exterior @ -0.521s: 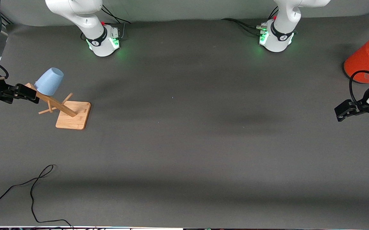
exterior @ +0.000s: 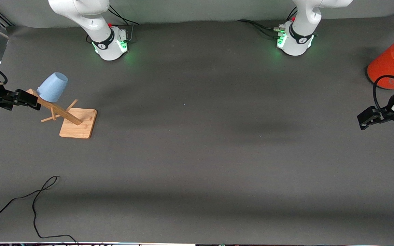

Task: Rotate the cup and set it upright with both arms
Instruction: 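Reach the right gripper to the light blue cup on the wooden stand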

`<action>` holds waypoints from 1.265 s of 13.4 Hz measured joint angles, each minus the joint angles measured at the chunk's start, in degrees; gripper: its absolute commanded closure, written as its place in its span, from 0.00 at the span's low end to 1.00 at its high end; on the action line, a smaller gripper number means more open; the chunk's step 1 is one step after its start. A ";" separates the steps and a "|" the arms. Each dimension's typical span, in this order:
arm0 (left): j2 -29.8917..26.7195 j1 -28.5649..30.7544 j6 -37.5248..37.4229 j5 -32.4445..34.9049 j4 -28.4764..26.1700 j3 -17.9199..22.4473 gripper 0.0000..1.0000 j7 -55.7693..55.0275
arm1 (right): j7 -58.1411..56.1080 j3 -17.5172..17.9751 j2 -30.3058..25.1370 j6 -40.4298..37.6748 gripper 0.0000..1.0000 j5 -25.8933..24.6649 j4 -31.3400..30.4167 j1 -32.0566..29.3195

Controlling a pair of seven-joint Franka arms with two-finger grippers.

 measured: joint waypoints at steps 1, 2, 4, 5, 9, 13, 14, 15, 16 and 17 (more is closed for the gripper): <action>0.00 0.00 -0.02 0.00 0.00 0.00 0.00 0.00 | -0.01 -0.29 -0.28 -1.55 0.00 0.00 -0.08 -0.07; 0.00 0.00 -0.03 0.00 0.00 0.00 0.00 0.00 | -0.01 -0.65 -0.93 -2.60 0.00 0.00 -0.65 -0.07; 0.00 0.00 -0.07 0.00 0.03 0.01 0.00 0.00 | -0.01 -2.28 -4.76 -1.63 0.00 0.00 -5.27 -0.08; 0.00 0.00 -0.10 0.00 0.04 0.01 0.00 0.00 | -0.01 -3.15 -7.94 -0.18 0.00 0.00 -9.04 -0.12; 0.00 0.00 -0.15 0.00 0.04 0.00 0.00 0.00 | 0.60 -5.32 -17.86 1.62 0.00 0.00 -19.77 -0.20; 0.00 -0.01 -0.16 0.00 0.04 -0.01 0.00 0.00 | 13.49 -5.44 -18.71 1.91 0.00 0.00 -21.36 -0.05; 0.00 -0.01 -0.16 0.01 0.04 -0.01 0.00 0.00 | 18.36 -5.40 -18.71 1.92 0.00 0.00 -21.49 0.01; 0.00 -0.01 -0.16 0.01 0.04 -0.01 0.00 0.00 | 23.31 -5.36 -18.71 1.91 0.00 0.00 -21.55 0.06; 0.00 -0.01 -0.19 0.01 0.04 -0.01 0.00 0.00 | 27.22 -5.32 -18.71 1.92 0.00 0.00 -21.63 0.12; 0.00 -0.01 -0.34 0.01 0.04 -0.01 0.00 0.00 | 29.64 -5.27 -18.71 1.92 0.00 0.00 -21.91 0.15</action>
